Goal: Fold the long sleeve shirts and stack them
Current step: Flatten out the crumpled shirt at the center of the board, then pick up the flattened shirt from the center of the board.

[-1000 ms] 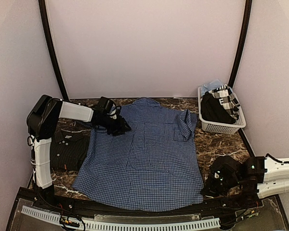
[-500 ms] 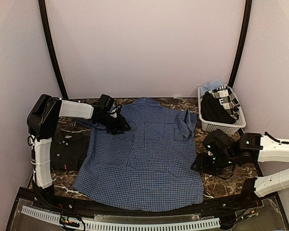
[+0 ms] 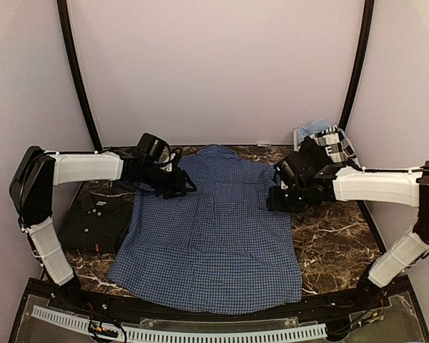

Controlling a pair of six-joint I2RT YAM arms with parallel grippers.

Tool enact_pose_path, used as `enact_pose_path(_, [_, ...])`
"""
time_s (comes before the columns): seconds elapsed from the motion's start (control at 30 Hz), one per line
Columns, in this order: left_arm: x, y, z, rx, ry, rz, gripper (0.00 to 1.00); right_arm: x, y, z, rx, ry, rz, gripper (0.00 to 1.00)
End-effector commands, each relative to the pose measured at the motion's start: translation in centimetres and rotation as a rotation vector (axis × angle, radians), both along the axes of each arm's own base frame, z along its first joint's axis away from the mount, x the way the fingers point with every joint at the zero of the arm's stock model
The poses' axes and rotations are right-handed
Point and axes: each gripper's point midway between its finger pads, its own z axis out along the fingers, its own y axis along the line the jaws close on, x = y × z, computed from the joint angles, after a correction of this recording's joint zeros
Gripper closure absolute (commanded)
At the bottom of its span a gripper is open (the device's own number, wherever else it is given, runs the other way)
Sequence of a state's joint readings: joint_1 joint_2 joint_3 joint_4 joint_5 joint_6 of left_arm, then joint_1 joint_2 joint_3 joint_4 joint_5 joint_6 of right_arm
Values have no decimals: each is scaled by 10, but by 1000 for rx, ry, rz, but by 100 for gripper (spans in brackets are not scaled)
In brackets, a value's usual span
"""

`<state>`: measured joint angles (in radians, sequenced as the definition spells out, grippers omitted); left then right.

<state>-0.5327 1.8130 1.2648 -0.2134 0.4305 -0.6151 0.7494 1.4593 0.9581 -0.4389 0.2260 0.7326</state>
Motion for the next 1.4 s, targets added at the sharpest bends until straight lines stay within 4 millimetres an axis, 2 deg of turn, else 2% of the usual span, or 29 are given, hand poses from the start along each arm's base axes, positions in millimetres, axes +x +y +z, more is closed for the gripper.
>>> enact_pose_path(0.0, [-28, -4, 11, 2, -29, -23, 51, 46, -7, -1, -100, -89, 13, 48])
enact_pose_path(0.03, [-33, -7, 16, -5, -41, -30, 51, 52, -9, -5, -105, -83, 10, 49])
enact_pose_path(0.17, [-48, -5, 16, -5, -30, -30, 52, 70, -15, -21, -112, -56, 3, 51])
enact_pose_path(0.37, [-57, -6, 22, -21, -33, -24, 51, 90, -9, -29, -83, -53, 9, 52])
enact_pose_path(0.6, [-60, -13, 24, -24, -36, -30, 51, 103, -7, -45, -93, -31, 5, 55])
enact_pose_path(0.77, [-60, -19, 31, -23, -66, -37, 52, 103, -15, -62, -142, 8, -16, 58])
enact_pose_path(0.97, [-60, -29, 36, -12, -97, -49, 51, 94, -27, -67, -167, 12, -41, 58])
enact_pose_path(1.27, [-58, -44, 36, 0, -120, -64, 51, 98, -30, -77, -222, 26, -31, 59])
enact_pose_path(1.37, [-56, -50, 38, -14, -134, -70, 51, 98, -27, -80, -224, 34, -17, 63])
